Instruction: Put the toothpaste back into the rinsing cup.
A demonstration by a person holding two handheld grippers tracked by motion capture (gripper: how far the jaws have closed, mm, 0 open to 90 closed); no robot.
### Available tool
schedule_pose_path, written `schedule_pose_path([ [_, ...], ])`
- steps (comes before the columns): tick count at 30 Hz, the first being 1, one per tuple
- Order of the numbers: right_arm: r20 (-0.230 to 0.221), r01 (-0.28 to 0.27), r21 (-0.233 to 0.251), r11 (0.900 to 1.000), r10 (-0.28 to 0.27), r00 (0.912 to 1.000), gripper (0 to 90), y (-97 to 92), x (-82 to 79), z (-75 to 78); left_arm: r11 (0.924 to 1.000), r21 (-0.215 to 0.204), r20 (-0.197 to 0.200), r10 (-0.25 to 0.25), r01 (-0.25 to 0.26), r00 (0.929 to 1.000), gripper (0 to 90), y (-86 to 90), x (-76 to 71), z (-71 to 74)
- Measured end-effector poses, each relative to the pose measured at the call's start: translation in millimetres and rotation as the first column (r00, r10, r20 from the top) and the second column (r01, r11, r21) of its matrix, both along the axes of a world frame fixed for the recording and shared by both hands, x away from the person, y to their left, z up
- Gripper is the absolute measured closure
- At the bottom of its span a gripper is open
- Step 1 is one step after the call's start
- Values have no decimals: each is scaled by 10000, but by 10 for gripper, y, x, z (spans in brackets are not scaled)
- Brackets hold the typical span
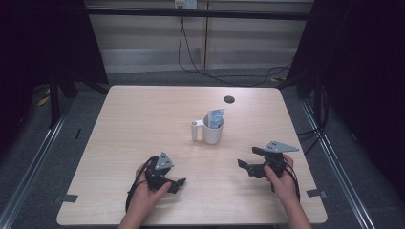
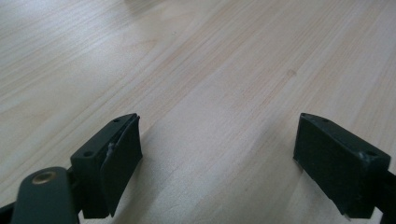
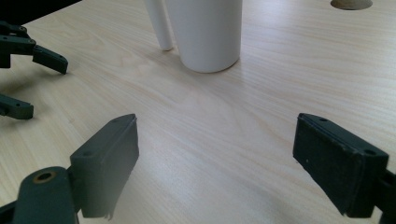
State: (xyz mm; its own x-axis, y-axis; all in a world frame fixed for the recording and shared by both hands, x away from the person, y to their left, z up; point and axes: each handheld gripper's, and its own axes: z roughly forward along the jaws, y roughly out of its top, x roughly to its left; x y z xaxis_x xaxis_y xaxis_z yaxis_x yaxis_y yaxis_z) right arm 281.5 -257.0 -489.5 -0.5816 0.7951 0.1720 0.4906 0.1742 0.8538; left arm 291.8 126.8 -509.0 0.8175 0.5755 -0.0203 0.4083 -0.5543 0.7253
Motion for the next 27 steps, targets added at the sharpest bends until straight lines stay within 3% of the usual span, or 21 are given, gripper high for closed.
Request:
schedule_pose_path([
  [27,-481,91,-253,9996,-103,9988,137,-169,-135,-177,10000,-7,7,31,-31,10000,147,-2,-3,-1],
])
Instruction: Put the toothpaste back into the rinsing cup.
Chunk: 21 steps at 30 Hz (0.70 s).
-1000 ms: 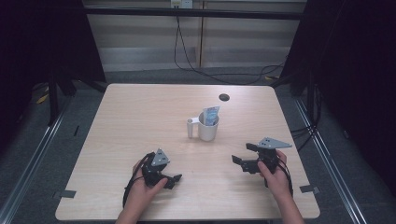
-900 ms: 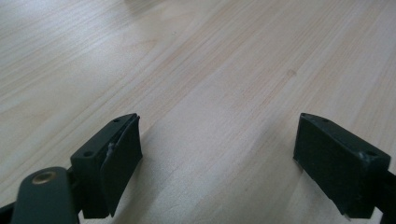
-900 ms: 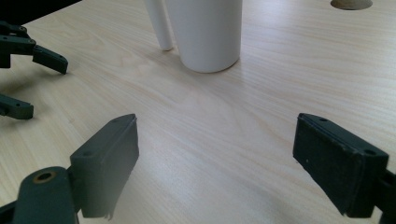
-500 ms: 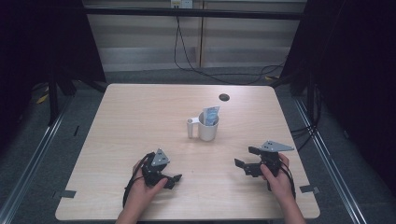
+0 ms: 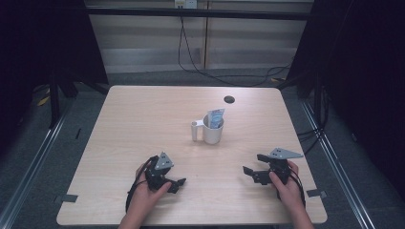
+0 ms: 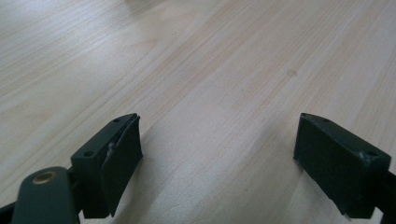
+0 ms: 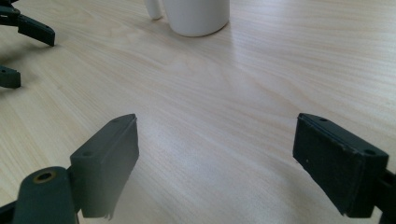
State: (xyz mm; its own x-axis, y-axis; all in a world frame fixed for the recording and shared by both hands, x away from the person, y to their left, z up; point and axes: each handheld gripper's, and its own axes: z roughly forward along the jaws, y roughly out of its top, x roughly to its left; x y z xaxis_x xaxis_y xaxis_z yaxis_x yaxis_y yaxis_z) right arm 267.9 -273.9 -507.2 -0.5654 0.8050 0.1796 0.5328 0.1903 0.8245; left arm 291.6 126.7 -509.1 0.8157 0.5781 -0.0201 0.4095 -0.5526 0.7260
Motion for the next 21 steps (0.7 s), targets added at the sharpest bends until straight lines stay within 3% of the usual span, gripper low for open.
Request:
schedule_pose_path([
  [9,-117,-21,-111,9999,19,9999,139,-12,-34,-5,10000,9,12,16,-16,10000,147,0,-1,0],
  [21,-330,-104,-800,9967,78,9994,140,20,-47,-13,10000,52,53,47,-47,10000,149,0,-5,3],
])
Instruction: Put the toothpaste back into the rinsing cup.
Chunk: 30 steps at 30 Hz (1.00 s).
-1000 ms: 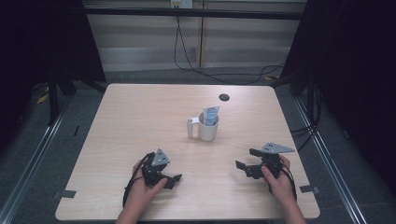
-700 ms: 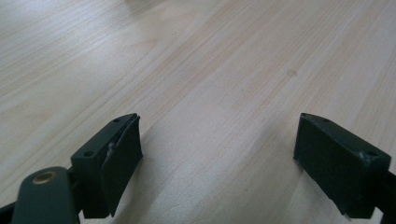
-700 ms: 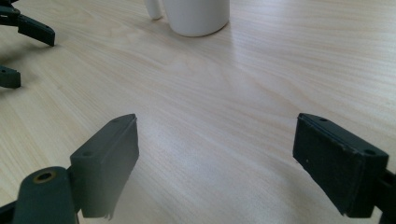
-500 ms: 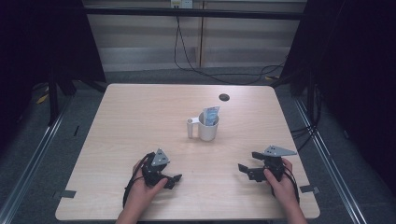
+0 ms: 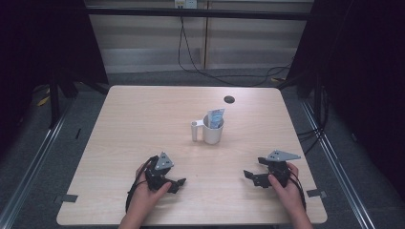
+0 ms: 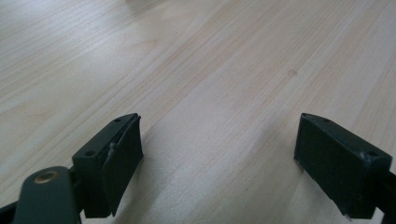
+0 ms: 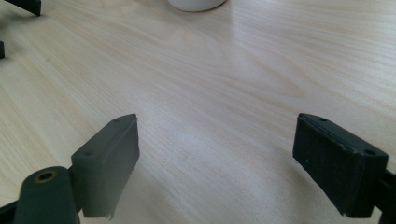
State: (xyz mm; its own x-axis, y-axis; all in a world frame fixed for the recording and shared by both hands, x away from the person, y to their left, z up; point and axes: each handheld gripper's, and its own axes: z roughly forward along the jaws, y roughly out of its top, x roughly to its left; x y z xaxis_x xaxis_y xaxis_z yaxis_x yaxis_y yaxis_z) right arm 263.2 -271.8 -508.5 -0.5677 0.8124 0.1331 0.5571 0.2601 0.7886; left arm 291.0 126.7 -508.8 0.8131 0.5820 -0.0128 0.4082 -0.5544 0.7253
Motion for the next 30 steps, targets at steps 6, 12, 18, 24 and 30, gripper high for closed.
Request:
schedule_pose_path([
  [6,-258,-119,-453,9989,107,9996,141,11,-4,-12,10000,-28,-34,-3,3,10000,149,-1,-2,-1],
  [12,-422,-355,-1117,9931,310,9986,137,63,-11,-24,10000,-6,-38,-10,10,10000,149,-1,-2,0],
  [18,-314,-402,-1541,9872,358,9989,124,104,-22,-30,10000,15,-39,10,-10,10000,149,-1,-4,1],
  [24,-327,-381,-1622,9860,332,9989,121,108,-20,-29,10000,21,-40,9,-9,10000,149,-1,-4,2],
  [30,-303,-367,-1621,9861,322,9990,118,108,-18,-30,10000,6,-43,25,-25,10000,149,-2,-7,1],
])
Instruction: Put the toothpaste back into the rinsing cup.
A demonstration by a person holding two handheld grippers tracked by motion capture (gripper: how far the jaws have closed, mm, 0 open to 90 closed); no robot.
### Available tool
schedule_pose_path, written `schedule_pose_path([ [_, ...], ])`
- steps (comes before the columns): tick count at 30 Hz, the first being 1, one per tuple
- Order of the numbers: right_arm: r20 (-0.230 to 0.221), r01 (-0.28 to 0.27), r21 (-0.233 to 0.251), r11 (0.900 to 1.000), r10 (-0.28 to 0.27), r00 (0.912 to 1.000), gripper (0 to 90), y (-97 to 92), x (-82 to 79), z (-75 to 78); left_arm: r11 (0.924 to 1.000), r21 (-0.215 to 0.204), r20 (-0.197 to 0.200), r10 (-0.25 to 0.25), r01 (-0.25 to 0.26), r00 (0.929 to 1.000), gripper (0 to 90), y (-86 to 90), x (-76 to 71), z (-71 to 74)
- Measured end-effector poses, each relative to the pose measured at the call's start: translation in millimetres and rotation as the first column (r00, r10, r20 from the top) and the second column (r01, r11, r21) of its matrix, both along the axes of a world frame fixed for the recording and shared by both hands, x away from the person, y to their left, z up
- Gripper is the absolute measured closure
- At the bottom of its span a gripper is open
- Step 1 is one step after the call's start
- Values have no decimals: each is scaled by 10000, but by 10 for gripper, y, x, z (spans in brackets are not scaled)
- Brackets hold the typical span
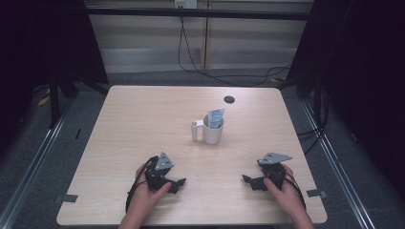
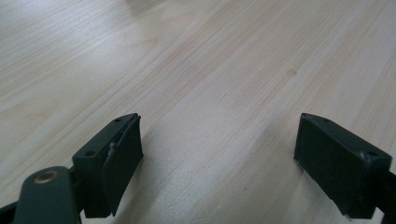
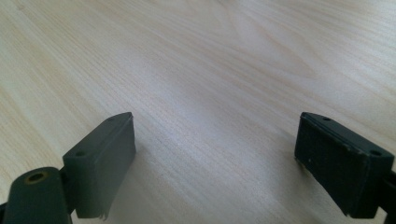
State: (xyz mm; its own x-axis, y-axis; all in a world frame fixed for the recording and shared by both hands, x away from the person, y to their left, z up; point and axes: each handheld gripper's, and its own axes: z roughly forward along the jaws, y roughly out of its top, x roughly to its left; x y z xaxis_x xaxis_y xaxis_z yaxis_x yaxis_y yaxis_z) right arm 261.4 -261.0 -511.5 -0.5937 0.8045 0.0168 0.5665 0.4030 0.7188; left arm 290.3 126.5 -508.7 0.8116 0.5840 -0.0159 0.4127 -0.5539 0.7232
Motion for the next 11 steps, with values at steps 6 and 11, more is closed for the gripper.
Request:
schedule_pose_path([
  [6,-17,13,13,10000,-13,10000,118,1,-1,1,10000,1,-3,-2,2,10000,149,0,0,0],
  [11,-15,14,15,10000,-14,10000,118,1,-1,0,10000,-1,-2,-3,3,10000,149,0,0,0],
])
